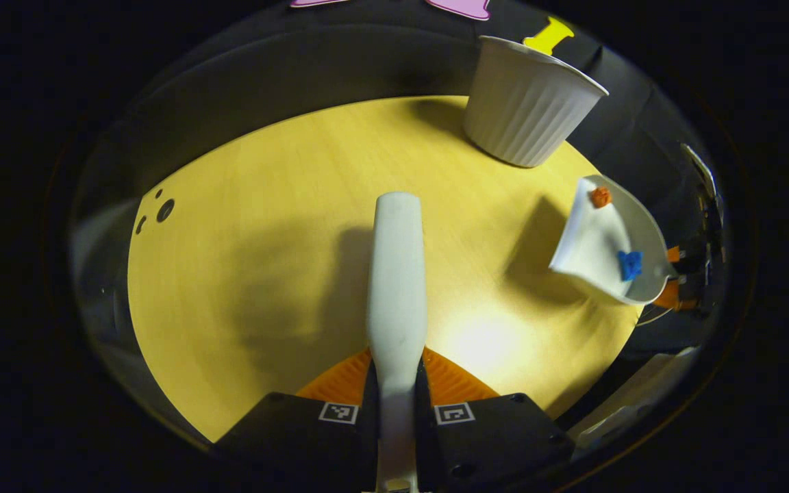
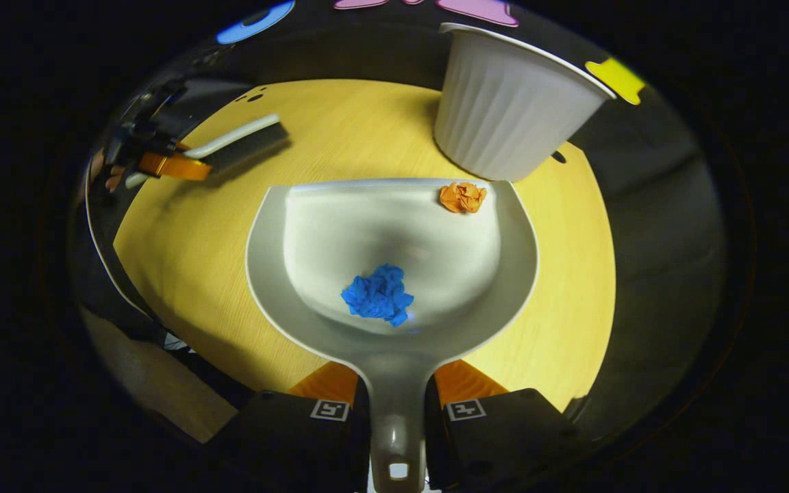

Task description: Pick up the small broom and dustpan from the desktop, sweep the trash into the dustpan with the broom, and then empty the trash into the garbage bin.

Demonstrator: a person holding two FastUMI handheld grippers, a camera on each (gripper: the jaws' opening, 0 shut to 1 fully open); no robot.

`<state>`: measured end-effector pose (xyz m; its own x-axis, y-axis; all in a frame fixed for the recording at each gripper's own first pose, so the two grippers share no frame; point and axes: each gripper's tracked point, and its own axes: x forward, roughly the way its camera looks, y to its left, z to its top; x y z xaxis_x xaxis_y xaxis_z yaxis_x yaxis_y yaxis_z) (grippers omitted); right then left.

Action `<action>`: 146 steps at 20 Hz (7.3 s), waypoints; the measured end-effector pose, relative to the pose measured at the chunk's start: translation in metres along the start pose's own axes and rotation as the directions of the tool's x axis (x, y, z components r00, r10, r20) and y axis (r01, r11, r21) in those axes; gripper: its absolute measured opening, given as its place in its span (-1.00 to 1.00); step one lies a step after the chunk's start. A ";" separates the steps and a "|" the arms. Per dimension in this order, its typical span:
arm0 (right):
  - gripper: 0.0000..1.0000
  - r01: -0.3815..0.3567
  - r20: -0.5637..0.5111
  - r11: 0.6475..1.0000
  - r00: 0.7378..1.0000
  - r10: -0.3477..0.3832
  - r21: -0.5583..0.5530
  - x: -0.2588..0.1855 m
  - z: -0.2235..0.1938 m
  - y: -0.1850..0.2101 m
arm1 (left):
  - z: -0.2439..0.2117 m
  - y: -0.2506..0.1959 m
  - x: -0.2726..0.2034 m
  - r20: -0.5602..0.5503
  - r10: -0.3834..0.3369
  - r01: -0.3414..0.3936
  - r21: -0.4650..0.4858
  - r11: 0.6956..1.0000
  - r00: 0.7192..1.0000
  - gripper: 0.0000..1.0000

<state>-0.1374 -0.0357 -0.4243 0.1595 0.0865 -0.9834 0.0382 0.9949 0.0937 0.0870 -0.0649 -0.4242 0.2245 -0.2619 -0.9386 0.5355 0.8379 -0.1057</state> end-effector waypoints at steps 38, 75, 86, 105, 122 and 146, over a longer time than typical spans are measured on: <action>-0.27 0.384 -0.170 0.917 0.902 -0.398 -0.112 -0.101 0.244 -0.182 | -0.103 0.043 0.013 0.001 -0.027 0.027 -0.065 0.998 1.000 -0.48; -0.28 0.146 0.026 0.984 0.989 -0.144 -0.104 -0.178 0.232 -0.103 | -0.120 0.049 0.009 -0.004 0.042 -0.042 -0.082 0.996 0.999 -0.48; -0.27 -0.015 -0.045 0.990 0.999 0.008 -0.140 -0.091 0.117 0.026 | -0.123 0.058 0.010 -0.013 0.087 -0.088 -0.096 0.992 0.996 -0.48; -0.28 -0.065 -0.072 0.992 0.996 0.058 -0.106 0.107 0.037 0.087 | -0.125 0.054 0.015 -0.064 0.180 -0.187 -0.123 0.975 0.982 -0.48; -0.23 -0.110 -0.104 0.993 0.989 0.107 -0.032 0.141 0.016 0.098 | -0.126 0.054 0.014 -0.110 0.235 -0.247 -0.118 0.962 0.966 -0.43; -0.26 -0.194 0.341 0.981 0.924 0.173 0.029 -0.039 0.132 0.088 | -0.021 0.026 -0.132 0.365 0.272 -0.259 -0.087 0.962 0.890 -0.23</action>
<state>-0.0097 0.0417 -0.3570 0.4907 0.2340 -0.8393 0.0347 0.9572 0.2872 0.0542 0.0012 -0.3097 0.6426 -0.1796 -0.7448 0.3865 0.9154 0.1127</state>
